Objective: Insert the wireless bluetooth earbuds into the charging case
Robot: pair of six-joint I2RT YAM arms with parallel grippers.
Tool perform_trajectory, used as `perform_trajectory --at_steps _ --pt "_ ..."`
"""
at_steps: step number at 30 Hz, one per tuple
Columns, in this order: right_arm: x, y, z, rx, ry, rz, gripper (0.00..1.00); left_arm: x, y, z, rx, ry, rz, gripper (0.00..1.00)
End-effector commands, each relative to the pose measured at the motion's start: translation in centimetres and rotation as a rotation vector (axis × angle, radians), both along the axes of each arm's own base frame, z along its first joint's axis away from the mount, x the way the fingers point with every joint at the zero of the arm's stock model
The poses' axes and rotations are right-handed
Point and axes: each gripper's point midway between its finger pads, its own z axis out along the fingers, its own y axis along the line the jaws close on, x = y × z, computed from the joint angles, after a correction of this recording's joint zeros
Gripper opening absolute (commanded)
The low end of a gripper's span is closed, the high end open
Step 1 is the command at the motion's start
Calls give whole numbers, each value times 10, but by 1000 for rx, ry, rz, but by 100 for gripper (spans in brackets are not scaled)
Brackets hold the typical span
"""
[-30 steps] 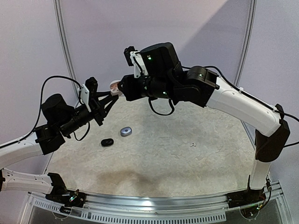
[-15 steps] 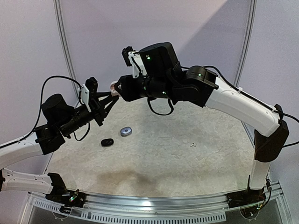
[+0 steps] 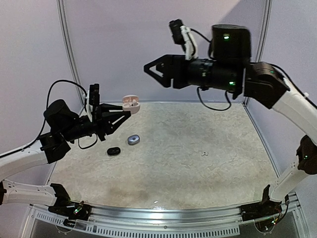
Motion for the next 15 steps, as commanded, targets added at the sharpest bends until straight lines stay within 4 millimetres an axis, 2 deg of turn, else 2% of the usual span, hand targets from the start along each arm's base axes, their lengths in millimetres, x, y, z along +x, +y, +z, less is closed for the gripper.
perform_trajectory --at_steps 1,2,5,9,11,13,15 --pt "1 -32 9 70 2 -20 52 -37 -12 11 -25 -29 -267 0" --pt "8 -44 3 64 18 -57 52 -49 -14 11 -16 -52 -342 0" --pt "37 -77 -33 18 114 -213 51 -64 -17 5 11 -94 -450 0" --pt "78 -136 -104 -111 290 -519 51 -76 -21 -8 39 -148 -530 0" --pt "90 -157 -140 -185 372 -608 52 -80 -23 -15 52 -173 -555 0" --pt "100 -168 -172 -239 440 -648 52 -81 -25 -22 60 -186 -569 0" --pt "106 -172 -191 -270 483 -665 52 -80 -26 -26 64 -188 -568 0"
